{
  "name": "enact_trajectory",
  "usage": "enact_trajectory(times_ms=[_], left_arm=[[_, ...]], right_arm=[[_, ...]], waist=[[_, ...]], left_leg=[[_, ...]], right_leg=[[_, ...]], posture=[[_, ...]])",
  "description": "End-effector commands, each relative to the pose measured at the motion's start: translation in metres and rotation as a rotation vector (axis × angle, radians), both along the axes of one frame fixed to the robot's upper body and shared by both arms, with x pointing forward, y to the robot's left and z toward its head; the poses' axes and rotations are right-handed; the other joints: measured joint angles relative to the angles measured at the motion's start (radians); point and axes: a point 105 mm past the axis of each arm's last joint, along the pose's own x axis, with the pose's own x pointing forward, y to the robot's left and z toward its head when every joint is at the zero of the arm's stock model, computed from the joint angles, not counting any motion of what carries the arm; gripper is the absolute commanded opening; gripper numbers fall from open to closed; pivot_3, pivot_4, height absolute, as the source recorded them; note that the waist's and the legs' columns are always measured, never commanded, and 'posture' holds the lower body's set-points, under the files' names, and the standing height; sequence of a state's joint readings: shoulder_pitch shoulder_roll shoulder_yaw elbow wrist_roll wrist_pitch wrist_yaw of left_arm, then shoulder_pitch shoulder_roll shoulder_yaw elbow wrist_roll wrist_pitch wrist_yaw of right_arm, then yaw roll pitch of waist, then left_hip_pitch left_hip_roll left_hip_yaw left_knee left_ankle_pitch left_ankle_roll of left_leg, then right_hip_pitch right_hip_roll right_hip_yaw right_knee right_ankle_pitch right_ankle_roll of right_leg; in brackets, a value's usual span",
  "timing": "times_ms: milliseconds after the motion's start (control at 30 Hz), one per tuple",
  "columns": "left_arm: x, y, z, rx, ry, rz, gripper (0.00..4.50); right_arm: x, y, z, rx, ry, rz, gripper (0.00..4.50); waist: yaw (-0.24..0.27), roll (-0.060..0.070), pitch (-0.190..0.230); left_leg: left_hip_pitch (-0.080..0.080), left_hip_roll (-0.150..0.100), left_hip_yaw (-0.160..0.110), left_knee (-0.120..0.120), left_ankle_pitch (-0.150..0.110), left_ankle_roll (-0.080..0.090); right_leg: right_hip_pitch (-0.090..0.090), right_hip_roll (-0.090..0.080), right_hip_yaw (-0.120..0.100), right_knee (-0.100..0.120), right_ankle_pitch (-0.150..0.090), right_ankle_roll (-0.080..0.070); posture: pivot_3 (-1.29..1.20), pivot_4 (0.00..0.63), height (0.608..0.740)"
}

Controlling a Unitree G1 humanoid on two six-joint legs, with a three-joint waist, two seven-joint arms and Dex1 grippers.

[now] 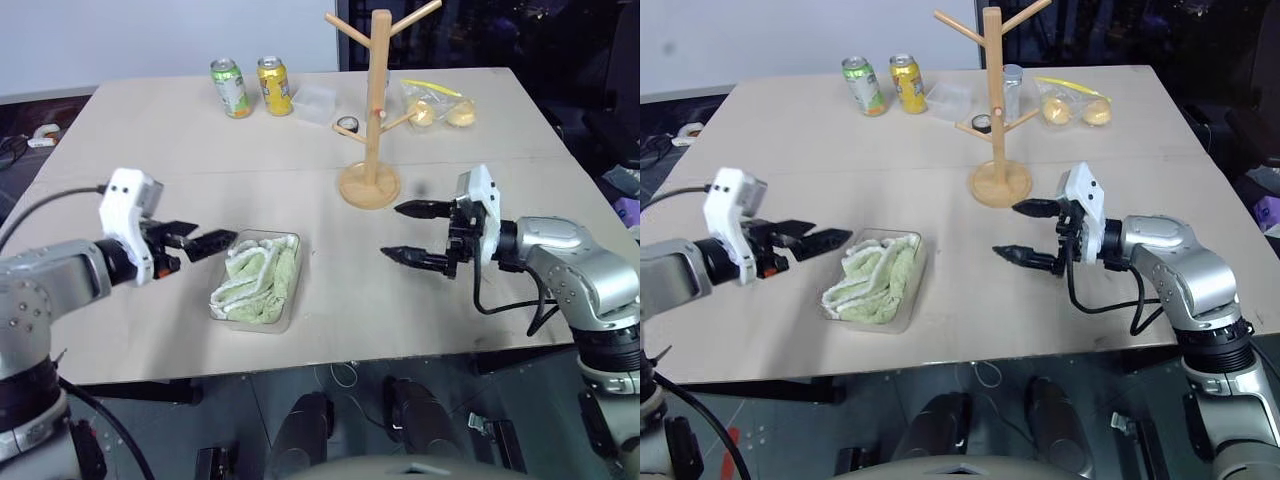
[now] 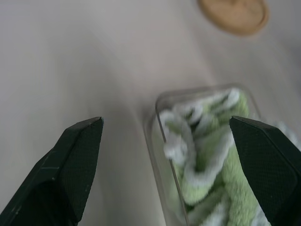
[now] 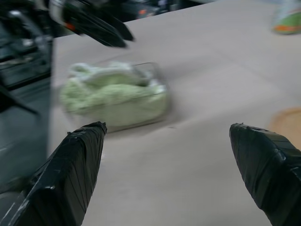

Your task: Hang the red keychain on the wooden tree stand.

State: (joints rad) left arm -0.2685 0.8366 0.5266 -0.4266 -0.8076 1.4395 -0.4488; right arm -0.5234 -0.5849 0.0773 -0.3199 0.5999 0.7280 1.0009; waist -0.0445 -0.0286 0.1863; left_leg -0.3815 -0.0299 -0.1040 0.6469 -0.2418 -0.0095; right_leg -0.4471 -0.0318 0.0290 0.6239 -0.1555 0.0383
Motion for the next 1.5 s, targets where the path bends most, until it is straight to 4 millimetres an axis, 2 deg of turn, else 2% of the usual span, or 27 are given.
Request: enact_trajectory(times_ms=[33, 233, 267, 367, 533, 600, 700, 800, 933, 1033, 1133, 1233, 1367, 1500], left_arm=[[-0.008, -0.009, -0.007, 0.048, 0.015, -0.029, 4.40], [-0.011, -0.008, -0.034, 0.107, 0.080, -0.016, 4.40], [-0.010, -0.005, -0.037, 0.127, 0.081, -0.012, 4.17], [-0.006, 0.001, -0.043, 0.176, 0.076, -0.004, 3.27], [-0.001, 0.003, -0.046, 0.178, 0.060, -0.012, 0.81], [0.002, 0.004, -0.045, 0.176, 0.046, -0.005, 0.02], [0.009, 0.007, -0.041, 0.166, -0.005, 0.024, 0.02], [0.019, 0.019, -0.029, 0.149, -0.071, 0.100, 0.02], [0.047, 0.078, 0.007, 0.126, -0.250, 0.426, 0.02], [0.053, 0.133, 0.019, 0.142, -0.323, 0.673, 0.02], [0.050, 0.176, 0.014, 0.127, -0.318, 0.870, 0.02], [0.047, 0.201, 0.001, 0.101, -0.276, 0.993, 0.02], [0.044, 0.220, -0.009, 0.128, -0.233, 1.093, 0.02], [0.051, 0.224, -0.010, 0.088, -0.231, 1.132, 0.02]], right_arm=[[-0.015, 0.010, 0.018, 0.015, -0.044, 0.089, 4.50], [-0.026, 0.018, 0.025, 0.016, -0.054, 0.137, 4.50], [-0.027, 0.018, 0.026, 0.015, -0.055, 0.139, 4.50], [-0.028, 0.019, 0.028, 0.014, -0.062, 0.136, 4.50], [-0.030, 0.019, 0.029, 0.013, -0.063, 0.131, 4.50], [-0.030, 0.020, 0.029, 0.013, -0.063, 0.128, 4.50], [-0.024, 0.020, 0.027, 0.012, -0.072, 0.103, 4.50], [-0.019, 0.022, 0.028, 0.016, -0.086, 0.089, 4.50], [-0.016, 0.030, 0.036, 0.042, -0.111, 0.091, 4.50], [-0.014, 0.036, 0.042, 0.058, -0.126, 0.100, 4.50], [-0.014, 0.041, 0.050, 0.071, -0.136, 0.112, 4.50], [-0.015, 0.044, 0.055, 0.078, -0.143, 0.122, 4.50], [-0.014, 0.045, 0.059, 0.085, -0.141, 0.122, 4.50], [-0.013, 0.044, 0.055, 0.079, -0.134, 0.112, 4.50]], waist=[[0.002, 0.000, 0.000], [0.004, 0.000, 0.000], [0.004, 0.000, 0.000], [0.005, 0.000, 0.000], [0.004, 0.000, 0.000], [0.005, 0.000, 0.000], [0.005, 0.000, 0.000], [0.007, 0.000, 0.000], [0.007, 0.000, 0.000], [0.002, -0.001, -0.001], [0.002, -0.001, -0.001], [0.006, -0.001, -0.001], [0.017, -0.003, -0.002], [0.023, -0.003, -0.002]], left_leg=[[0.000, 0.000, 0.000, 0.000, 0.000, 0.000], [0.000, 0.000, 0.000, 0.001, 0.000, 0.000], [0.000, 0.000, 0.000, 0.001, 0.000, 0.000], [0.000, 0.000, 0.000, 0.001, 0.000, 0.000], [0.000, 0.000, 0.001, 0.001, 0.000, 0.000], [0.000, 0.000, 0.001, 0.000, 0.000, 0.000], [0.000, 0.000, 0.001, 0.001, 0.000, 0.000], [0.000, 0.000, 0.001, 0.001, 0.000, 0.000], [-0.001, 0.000, 0.000, 0.001, 0.000, 0.000], [-0.001, 0.000, -0.001, 0.001, 0.000, 0.000], [-0.001, -0.001, 0.000, 0.000, 0.000, -0.001], [-0.002, -0.001, 0.000, 0.000, 0.000, -0.001], [-0.002, -0.002, -0.003, 0.002, 0.000, -0.001], [-0.002, -0.002, -0.003, 0.002, 0.000, -0.001]], right_leg=[[0.000, 0.000, 0.000, 0.000, 0.000, 0.000], [0.000, 0.000, 0.000, 0.000, -0.002, -0.004], [0.000, 0.000, 0.000, 0.000, -0.002, -0.004], [0.000, -0.001, 0.000, 0.000, -0.002, -0.004], [0.000, -0.001, 0.000, 0.000, -0.002, -0.004], [0.000, -0.001, 0.000, 0.000, -0.002, -0.004], [0.000, -0.001, 0.000, 0.000, -0.002, -0.004], [0.000, -0.001, 0.000, 0.000, -0.002, -0.004], [0.000, 0.000, -0.001, 0.000, -0.002, -0.004], [0.000, 0.000, -0.001, 0.000, 0.000, 0.000], [-0.001, -0.002, 0.000, -0.001, 0.000, 0.000], [-0.001, -0.002, 0.000, -0.001, 0.001, 0.000], [0.000, -0.003, -0.003, -0.001, 0.001, 0.000], [0.000, -0.003, -0.003, 0.000, 0.001, 0.000]], posture=[[0.00, 0.150, 0.740], [0.00, 0.150, 0.740], [0.00, 0.150, 0.740], [0.00, 0.150, 0.740], [0.00, 0.150, 0.740], [0.00, 0.150, 0.740], [0.00, 0.150, 0.740], [0.00, 0.150, 0.740], [0.00, 0.150, 0.740], [0.00, 0.150, 0.740], [0.00, 0.150, 0.740], [0.00, 0.150, 0.740], [0.00, 0.150, 0.740], [0.00, 0.150, 0.740]])
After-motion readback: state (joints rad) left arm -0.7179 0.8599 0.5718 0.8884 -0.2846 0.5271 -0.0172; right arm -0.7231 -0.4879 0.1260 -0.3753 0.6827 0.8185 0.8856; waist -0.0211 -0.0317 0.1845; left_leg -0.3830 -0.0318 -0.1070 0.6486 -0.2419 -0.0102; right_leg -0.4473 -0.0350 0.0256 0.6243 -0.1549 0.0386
